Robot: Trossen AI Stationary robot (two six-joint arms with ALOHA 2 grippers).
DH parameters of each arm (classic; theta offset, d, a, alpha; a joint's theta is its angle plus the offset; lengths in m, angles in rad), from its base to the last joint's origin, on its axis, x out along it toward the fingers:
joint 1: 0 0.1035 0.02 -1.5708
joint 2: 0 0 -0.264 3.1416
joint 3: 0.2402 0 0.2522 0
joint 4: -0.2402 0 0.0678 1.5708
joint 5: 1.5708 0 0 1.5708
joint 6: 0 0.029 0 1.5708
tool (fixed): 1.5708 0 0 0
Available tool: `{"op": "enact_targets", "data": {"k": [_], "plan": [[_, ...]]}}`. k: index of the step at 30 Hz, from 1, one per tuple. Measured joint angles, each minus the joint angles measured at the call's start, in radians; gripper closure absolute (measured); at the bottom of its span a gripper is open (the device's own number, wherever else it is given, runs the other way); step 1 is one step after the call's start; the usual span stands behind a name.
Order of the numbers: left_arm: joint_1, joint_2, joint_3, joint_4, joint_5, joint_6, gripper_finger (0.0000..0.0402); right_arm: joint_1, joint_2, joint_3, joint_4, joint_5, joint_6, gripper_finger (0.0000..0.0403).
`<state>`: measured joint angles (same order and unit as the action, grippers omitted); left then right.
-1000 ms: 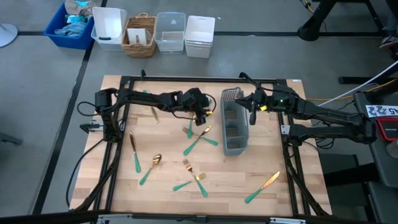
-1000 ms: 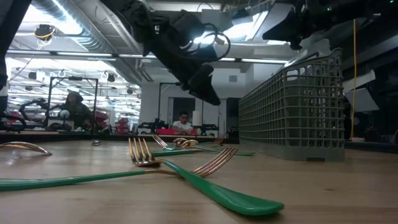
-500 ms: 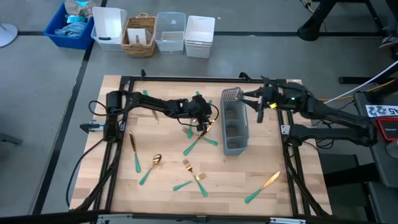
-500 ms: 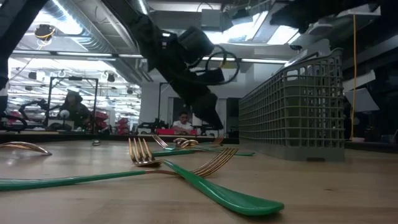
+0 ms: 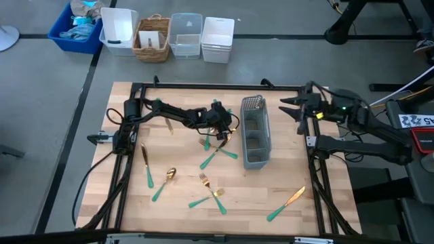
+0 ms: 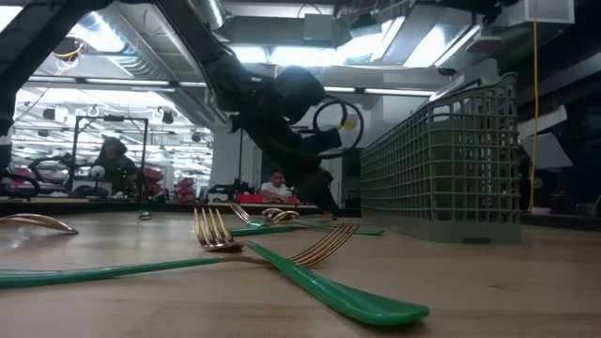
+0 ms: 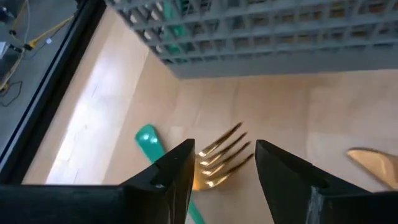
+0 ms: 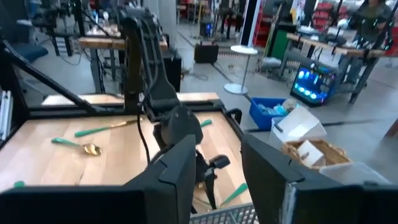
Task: Sort silverware
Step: Put the top right fork in the middle section of the basket
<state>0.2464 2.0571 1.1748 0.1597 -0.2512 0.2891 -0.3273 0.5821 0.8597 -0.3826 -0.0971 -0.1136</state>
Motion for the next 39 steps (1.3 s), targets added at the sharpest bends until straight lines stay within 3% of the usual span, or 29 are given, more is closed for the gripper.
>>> {"op": "enact_targets", "data": {"k": [6, 16, 32, 39], "plan": [[0.023, 0.006, 0.0, 0.005, 0.0, -0.023, 0.0274, 0.0, -0.038, 0.0, -0.016, 0.0, 0.0, 0.0274], [0.022, 0.005, 0.002, 0.007, 0.005, 0.001, 0.0391, 0.0, -0.043, 0.0, -0.042, 0.0, 0.0, 0.0274], [0.015, -0.006, 0.08, 0.003, 0.008, -0.067, 0.04, 0.0, -0.043, -0.001, -0.096, 0.0, 0.0, 0.0274], [0.015, -0.127, 0.113, -0.031, 0.015, -0.102, 0.0401, 0.0, -0.041, -0.002, -0.142, 0.0, 0.002, 0.0274]]}}
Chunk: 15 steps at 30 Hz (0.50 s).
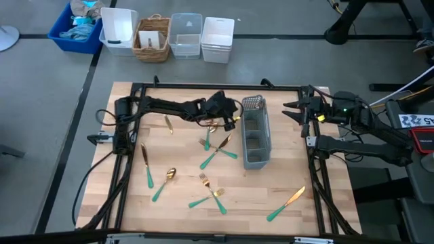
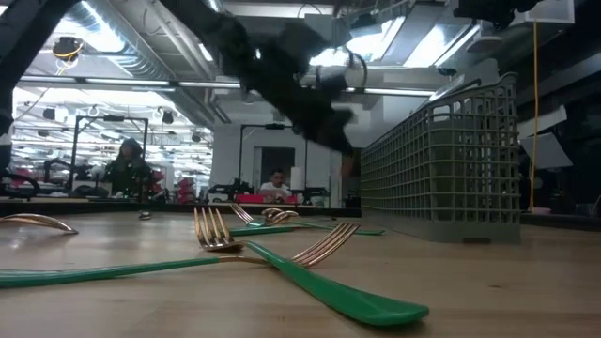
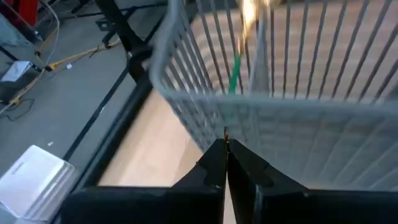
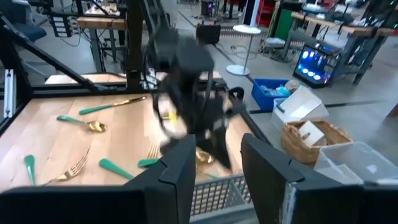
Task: Sort silverware
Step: Put the top right fork in the middle section of the basket
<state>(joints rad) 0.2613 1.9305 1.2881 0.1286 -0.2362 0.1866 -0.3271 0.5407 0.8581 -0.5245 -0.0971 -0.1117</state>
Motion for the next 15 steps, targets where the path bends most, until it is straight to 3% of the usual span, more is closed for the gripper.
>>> {"op": "enact_targets", "data": {"k": [8, 15], "plan": [[-0.044, -0.215, 0.003, -0.042, 0.017, -0.113, 0.0401, 0.0, 0.0, -0.001, -0.057, -0.003, 0.002, 0.0274], [-0.141, -0.296, 0.005, 0.151, 0.166, -0.328, 0.0401, 0.0, 0.0, -0.003, -0.055, -0.019, 0.005, 0.0274]]}}
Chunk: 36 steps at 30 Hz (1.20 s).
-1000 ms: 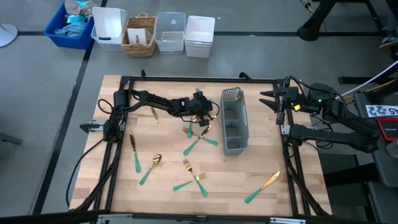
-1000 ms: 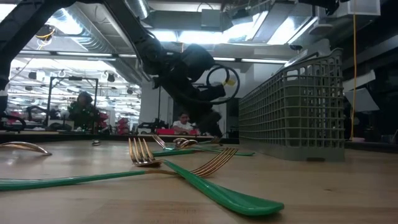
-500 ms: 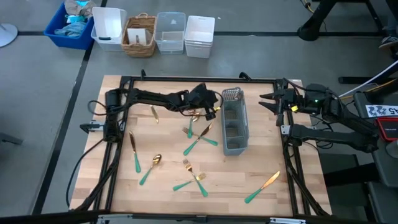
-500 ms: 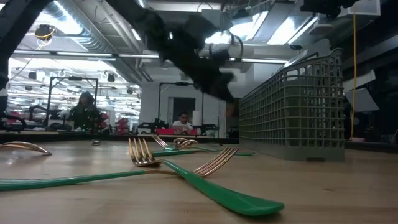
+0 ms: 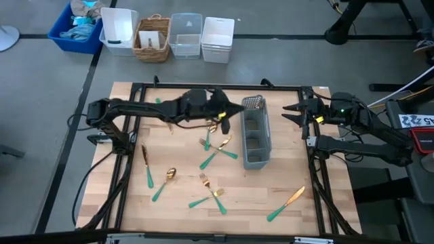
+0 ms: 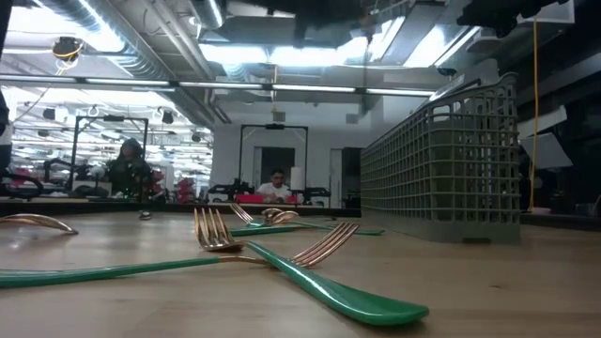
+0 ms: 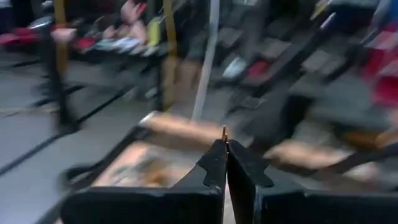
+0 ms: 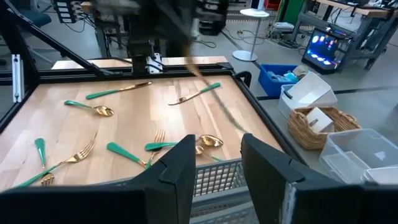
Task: Sort silverware
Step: Put the top right fork in the middle section of the basket
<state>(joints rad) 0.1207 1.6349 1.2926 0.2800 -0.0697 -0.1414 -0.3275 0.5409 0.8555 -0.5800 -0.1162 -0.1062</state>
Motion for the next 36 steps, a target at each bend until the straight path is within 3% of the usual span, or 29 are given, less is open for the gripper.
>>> {"op": "enact_targets", "data": {"k": [4, 9, 14, 20, 24, 31, 36], "plan": [[-0.054, 0.036, 0.0, 0.114, 0.031, -0.062, 0.0401, 0.0, 0.0, 0.0, 0.0, -0.007, 0.0, 0.0274], [-0.079, 0.114, -0.002, 0.125, 0.002, -0.066, 0.0401, 0.001, 0.011, 0.0, -0.002, -0.022, 0.027, 0.0274], [-0.049, 0.198, -0.002, 0.138, -0.04, -0.046, 0.0401, 0.0, 0.024, 0.0, -0.025, -0.05, 0.053, 0.0274], [-0.005, 0.277, -0.002, 0.155, -0.043, -0.157, 0.0397, 0.0, 0.043, 0.0, -0.089, -0.113, 0.054, 0.0274], [0.007, 0.299, -0.002, 0.146, -0.044, -0.166, 0.0373, 0.0, 0.053, 0.0, -0.114, -0.124, 0.054, 0.0274], [0.006, 0.275, -0.002, 0.121, -0.035, -0.178, 0.0293, 0.0, 0.059, 0.0, -0.129, -0.124, 0.053, 0.0274], [0.011, 0.154, -0.002, -0.119, -0.034, -0.141, 0.027, 0.0, 0.061, 0.0, -0.129, -0.124, 0.053, 0.0274]]}}
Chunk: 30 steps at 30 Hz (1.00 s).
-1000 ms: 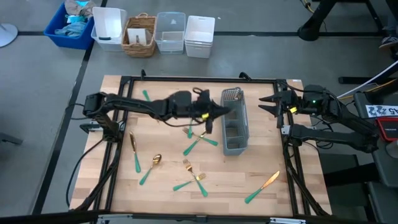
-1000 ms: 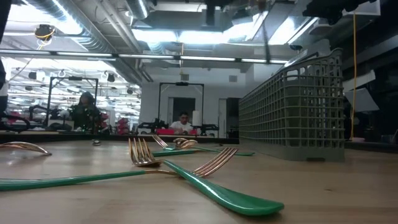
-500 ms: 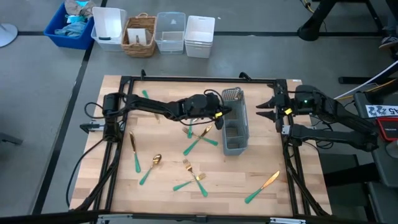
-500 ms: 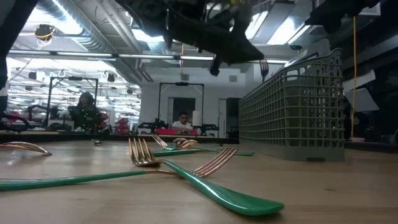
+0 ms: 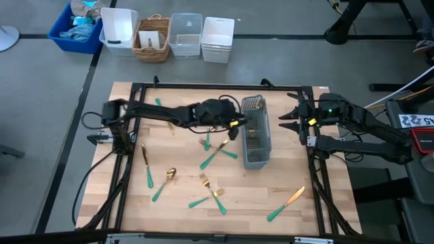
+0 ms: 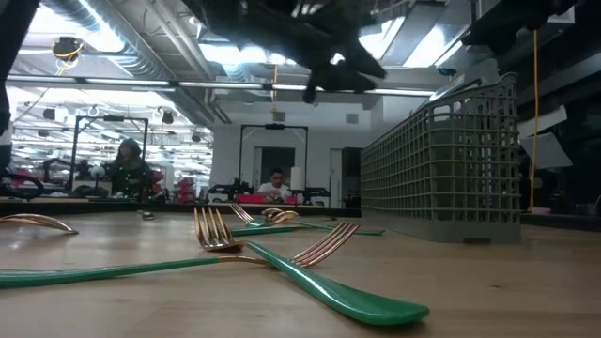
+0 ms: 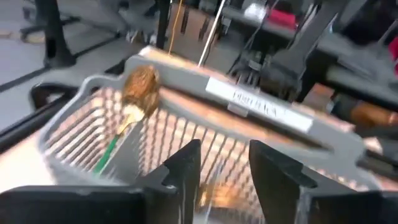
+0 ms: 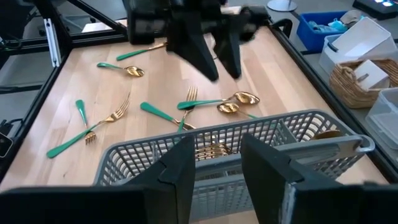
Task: Sort silverware
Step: Put the top right fork in the middle section of the basket, then put the middle spoon into the the top section of the basket
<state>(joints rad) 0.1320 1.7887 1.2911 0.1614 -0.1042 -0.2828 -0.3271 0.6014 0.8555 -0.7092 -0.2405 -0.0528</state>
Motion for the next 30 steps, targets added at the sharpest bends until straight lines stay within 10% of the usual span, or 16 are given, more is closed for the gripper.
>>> {"op": "enact_targets", "data": {"k": [12, 30], "plan": [[-0.058, -0.144, -0.015, -0.627, 0.001, -0.125, 0.0276, 0.0, 0.006, 0.0, 0.0, -0.007, -0.001, 0.0274], [-0.053, -0.063, -0.166, -0.635, -0.104, -0.503, 0.0277, 0.0, 0.043, 0.0, 0.002, -0.006, -0.001, 0.0274]]}}
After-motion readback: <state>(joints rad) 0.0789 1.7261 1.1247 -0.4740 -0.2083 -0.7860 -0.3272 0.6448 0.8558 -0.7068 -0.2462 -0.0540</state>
